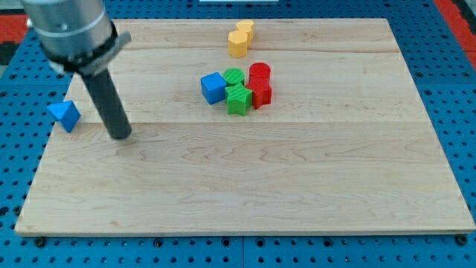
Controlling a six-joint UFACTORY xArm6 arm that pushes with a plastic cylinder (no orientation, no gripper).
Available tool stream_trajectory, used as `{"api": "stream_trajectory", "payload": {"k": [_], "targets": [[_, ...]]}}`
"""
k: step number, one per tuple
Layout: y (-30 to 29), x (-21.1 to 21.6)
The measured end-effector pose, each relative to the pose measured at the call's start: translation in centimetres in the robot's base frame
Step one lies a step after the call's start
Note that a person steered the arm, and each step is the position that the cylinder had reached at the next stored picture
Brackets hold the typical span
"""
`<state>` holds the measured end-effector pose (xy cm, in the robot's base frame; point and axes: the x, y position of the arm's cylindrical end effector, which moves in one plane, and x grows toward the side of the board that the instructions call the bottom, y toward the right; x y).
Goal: Slide the blue triangle closer to the blue cube
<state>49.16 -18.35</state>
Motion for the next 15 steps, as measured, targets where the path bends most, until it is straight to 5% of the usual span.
{"api": "stream_trajectory", "payload": {"k": [1,2,3,4,5,6,7,8,9,11,12,15], "targets": [[-9.7,0.2],[-11.8,-1.1],[-5.0,-7.0],[-5.2,-10.4],[-6.0,-7.4],[-12.1,-9.4],[-12.0,-11.0],[-8.7,-16.0],[-1.9,-16.5],[-9.2,-16.0],[-8.4,-14.3],[7.2,-13.5]]}}
